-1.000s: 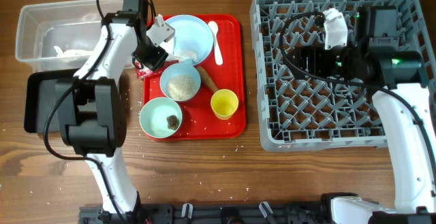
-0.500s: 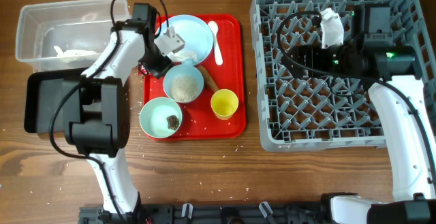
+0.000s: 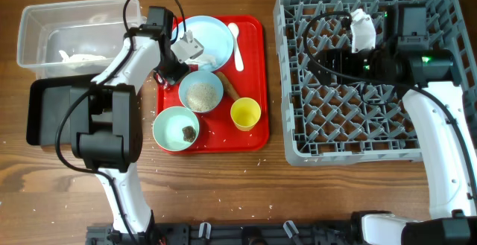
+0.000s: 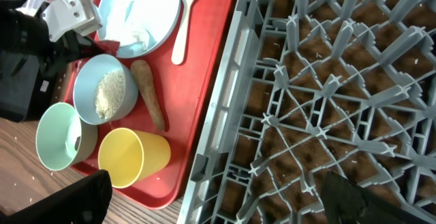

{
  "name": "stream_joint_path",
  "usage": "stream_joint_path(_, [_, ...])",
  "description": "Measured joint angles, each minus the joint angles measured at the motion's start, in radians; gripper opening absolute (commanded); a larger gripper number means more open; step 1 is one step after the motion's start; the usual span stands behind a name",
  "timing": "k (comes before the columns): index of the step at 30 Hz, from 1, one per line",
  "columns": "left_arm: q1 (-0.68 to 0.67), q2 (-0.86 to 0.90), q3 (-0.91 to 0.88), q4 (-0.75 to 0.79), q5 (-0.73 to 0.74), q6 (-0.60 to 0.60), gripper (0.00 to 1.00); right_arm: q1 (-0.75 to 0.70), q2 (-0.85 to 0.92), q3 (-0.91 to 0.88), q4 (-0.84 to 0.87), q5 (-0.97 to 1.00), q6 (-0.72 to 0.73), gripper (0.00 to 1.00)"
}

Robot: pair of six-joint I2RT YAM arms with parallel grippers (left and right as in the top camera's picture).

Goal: Sort waste into correct bins and load items into the dishwasher rack
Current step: 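Grasp the red wrapper with the left gripper and lift it, then carry the red wrapper to the clear bin and drop it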

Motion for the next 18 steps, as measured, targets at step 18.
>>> stream_joint_path(18, [0.206, -0.320, 0.075, 0.286, -0.080, -0.687, 0.10, 0.000, 0.000, 0.000, 0.022, 0.000, 0.031, 1.00])
